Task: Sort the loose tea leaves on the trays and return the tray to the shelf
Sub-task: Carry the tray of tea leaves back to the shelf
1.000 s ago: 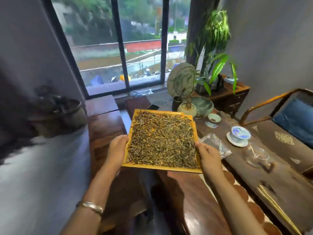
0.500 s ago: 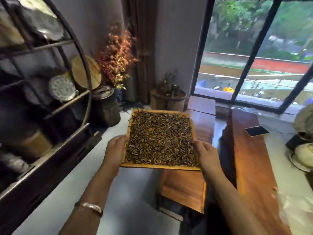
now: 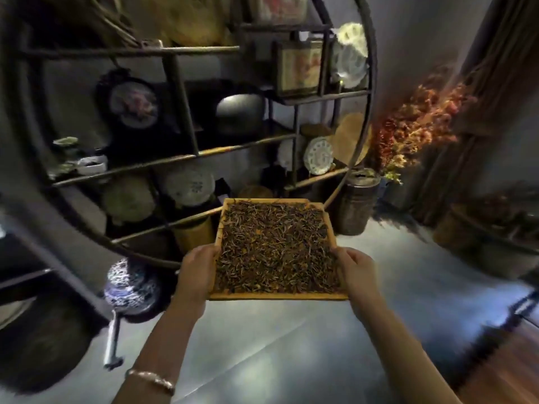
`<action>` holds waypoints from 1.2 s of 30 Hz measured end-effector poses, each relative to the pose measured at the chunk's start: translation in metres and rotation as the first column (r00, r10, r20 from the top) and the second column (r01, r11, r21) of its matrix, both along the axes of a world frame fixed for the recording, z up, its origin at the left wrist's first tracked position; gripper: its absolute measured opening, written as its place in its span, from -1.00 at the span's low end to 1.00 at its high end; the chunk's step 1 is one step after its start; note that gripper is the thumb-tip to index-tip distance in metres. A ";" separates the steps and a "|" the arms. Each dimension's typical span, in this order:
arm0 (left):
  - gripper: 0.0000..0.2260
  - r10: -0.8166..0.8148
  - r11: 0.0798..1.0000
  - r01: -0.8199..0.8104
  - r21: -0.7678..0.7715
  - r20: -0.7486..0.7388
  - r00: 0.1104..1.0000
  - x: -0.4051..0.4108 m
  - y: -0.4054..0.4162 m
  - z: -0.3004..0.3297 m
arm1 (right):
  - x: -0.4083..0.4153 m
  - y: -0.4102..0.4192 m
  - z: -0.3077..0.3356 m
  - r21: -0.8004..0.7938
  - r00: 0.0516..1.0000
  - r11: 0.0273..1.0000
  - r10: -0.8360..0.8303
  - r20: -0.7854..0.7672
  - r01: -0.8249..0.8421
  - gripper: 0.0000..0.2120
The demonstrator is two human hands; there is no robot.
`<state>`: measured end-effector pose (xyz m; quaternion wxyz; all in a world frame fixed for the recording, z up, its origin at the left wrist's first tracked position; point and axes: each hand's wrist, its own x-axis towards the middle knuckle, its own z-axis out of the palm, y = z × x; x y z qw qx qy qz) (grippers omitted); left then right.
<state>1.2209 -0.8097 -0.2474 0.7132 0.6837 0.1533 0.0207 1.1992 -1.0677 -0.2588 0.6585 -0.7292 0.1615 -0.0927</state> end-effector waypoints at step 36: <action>-0.86 0.275 0.896 -0.277 0.346 0.055 0.960 0.426 0.368 -0.023 | 0.540 0.362 -0.013 -0.181 0.905 0.895 0.423 0.053 -0.408 -0.76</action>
